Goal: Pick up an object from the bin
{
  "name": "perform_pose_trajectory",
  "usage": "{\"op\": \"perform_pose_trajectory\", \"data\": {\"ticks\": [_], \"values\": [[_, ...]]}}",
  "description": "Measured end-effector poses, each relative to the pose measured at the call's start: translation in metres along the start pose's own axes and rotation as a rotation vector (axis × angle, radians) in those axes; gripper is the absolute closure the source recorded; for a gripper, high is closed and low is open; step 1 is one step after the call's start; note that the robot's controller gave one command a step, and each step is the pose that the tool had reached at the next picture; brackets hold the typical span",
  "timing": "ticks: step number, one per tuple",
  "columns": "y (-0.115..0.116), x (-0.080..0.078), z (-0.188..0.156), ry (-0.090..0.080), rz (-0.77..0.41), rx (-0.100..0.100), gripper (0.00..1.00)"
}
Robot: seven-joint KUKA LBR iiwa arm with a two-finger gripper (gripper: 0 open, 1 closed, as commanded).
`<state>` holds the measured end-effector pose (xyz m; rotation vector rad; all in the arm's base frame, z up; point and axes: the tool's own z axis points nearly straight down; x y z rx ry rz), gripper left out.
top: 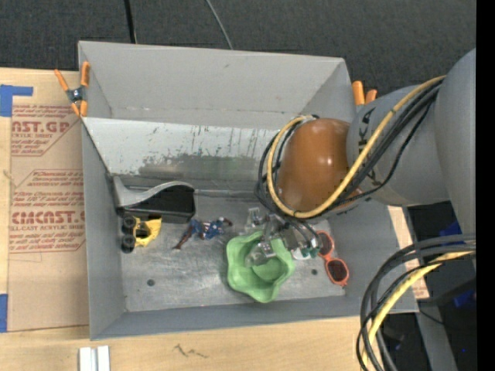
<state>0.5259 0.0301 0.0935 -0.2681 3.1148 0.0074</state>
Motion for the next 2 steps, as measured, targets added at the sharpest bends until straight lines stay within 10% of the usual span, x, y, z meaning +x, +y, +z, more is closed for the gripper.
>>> {"op": "perform_pose_trajectory", "data": {"ticks": [1, 2], "values": [[0.0083, 0.0006, -0.1902, 0.005, -0.056, 0.004, 1.00], [0.0083, 0.0016, -0.1855, 0.013, -0.056, 0.002, 1.00]]}}
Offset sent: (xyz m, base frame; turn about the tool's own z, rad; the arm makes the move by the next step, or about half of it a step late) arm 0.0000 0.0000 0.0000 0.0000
